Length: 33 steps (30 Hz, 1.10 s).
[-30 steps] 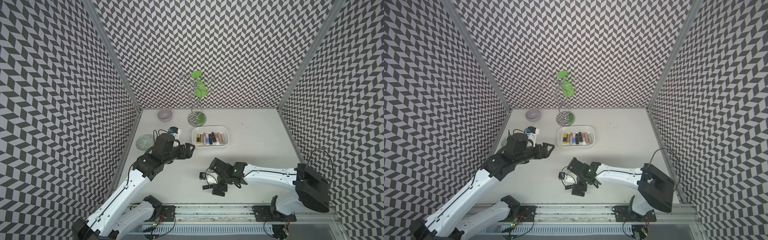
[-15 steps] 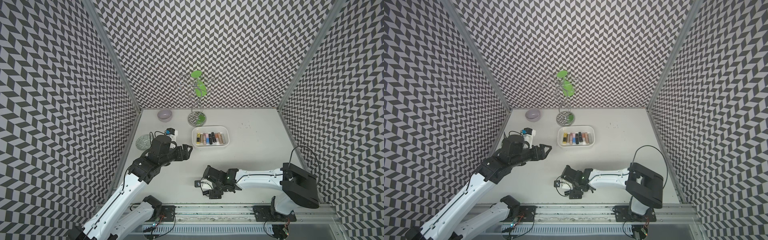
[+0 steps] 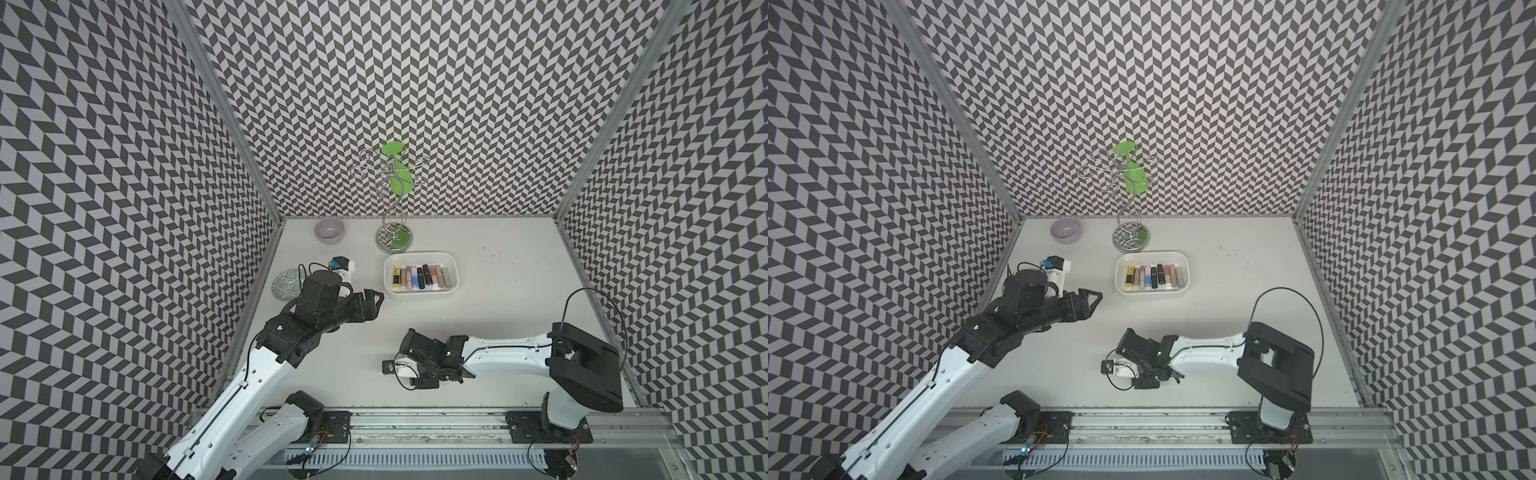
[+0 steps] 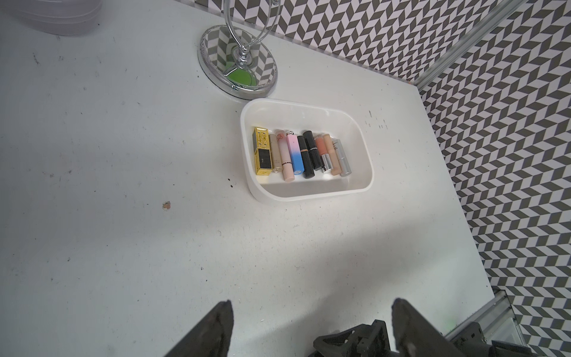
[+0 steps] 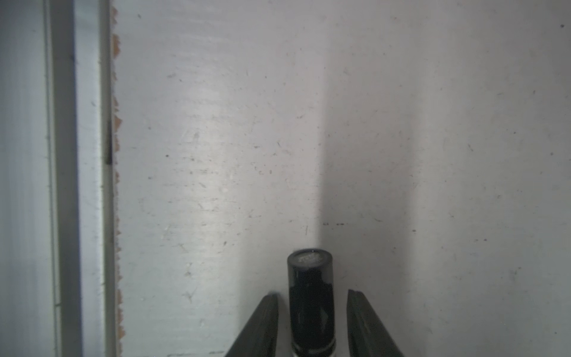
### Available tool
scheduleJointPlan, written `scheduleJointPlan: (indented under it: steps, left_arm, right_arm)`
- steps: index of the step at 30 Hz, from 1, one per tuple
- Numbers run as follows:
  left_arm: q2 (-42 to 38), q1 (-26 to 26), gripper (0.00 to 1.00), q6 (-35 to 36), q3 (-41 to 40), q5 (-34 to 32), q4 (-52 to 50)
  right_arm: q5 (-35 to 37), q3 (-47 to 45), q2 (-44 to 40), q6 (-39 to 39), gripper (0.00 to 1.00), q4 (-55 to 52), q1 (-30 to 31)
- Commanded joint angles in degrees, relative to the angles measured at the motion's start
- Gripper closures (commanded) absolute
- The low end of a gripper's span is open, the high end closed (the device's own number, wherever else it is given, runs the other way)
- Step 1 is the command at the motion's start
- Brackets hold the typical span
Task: Put the lipstick into the storage box
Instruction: Pick up the lipstick at the center of the board.
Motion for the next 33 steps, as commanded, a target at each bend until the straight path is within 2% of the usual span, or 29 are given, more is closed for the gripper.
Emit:
scheduleJointPlan:
  steps: [1,5,9,17,21,28,33]
  left_arm:
    - [-0.05,0.43,0.16,0.84,1.01,0.54,-0.22]
    - [0.16,0.53,0.16,0.84,1.1,0.67,-0.18]
    - [0.17,0.63,0.16,0.59,0.79,0.94,-0.13]
    - [0.09,0.72,0.16,0.04,1.06,1.17,-0.04]
    - [-0.2,0.93,0.16,-0.21,1.37,1.28,0.63]
    - [-1.09,1.31,0.15,-0.3,1.64,4.74,5.95]
    - [-1.13,1.54,0.14,-0.34,2.08,10.17,12.0]
  right_arm:
    - [-0.88,-1.95,1.98,-0.67,0.64,-2.97,-0.01]
    - [-0.7,-1.73,1.96,-0.6,0.67,-2.95,-0.09]
    - [-0.24,-1.78,1.91,-0.47,0.79,-2.84,-0.17]
    - [-0.3,-0.28,-0.47,0.27,0.82,-3.3,-1.33]
    - [-1.89,0.93,-5.66,1.99,0.82,-3.2,-4.0]
    - [-12.89,3.09,-18.92,10.09,0.82,0.57,-14.28]
    - [-21.3,2.47,-28.61,18.78,0.81,6.91,-21.67]
